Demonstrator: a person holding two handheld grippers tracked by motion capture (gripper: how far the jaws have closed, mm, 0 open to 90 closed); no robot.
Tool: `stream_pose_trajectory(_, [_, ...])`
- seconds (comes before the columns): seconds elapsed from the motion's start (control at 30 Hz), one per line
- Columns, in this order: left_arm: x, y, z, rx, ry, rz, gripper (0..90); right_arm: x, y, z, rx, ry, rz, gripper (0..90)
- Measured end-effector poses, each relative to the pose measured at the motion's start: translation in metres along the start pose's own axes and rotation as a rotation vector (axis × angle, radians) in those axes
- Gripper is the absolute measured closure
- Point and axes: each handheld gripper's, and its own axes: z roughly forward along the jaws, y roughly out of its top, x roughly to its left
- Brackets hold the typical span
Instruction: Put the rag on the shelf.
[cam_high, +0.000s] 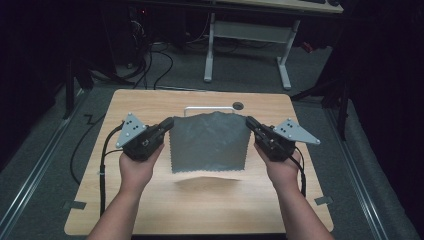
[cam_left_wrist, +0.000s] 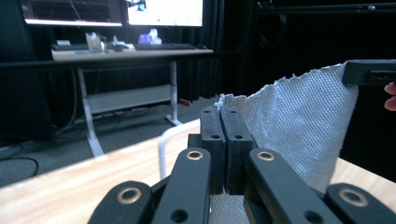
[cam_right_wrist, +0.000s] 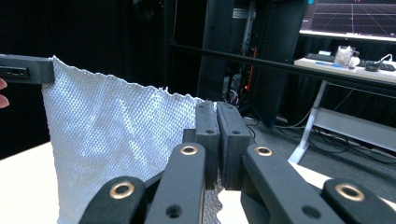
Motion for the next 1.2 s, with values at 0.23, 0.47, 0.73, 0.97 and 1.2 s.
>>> stream_pose_trajectory(0.23, [0.018,0.016,0.014,-0.013,0.020,-0.003,89.7,-0.011,0.013,0.013,-0.007,-0.002,0.031,88.7])
stream_pose_trajectory(0.47, [0.040,0.022,0.033,0.012,0.053,-0.017,90.0,-0.020,0.024,0.033,-0.003,-0.040,0.023,88.9])
stream_pose_trajectory(0.73, [0.057,0.036,0.057,0.040,0.091,0.014,90.0,-0.035,0.034,0.060,0.014,-0.059,0.052,88.9])
stream_pose_trajectory(0.97, [0.070,0.045,0.080,0.061,0.114,0.037,89.9,-0.052,0.041,0.083,0.016,-0.083,0.047,88.9])
stream_pose_trajectory(1.2, [0.082,0.043,0.105,0.102,0.142,0.053,89.9,-0.067,0.043,0.108,0.046,-0.116,0.040,89.0])
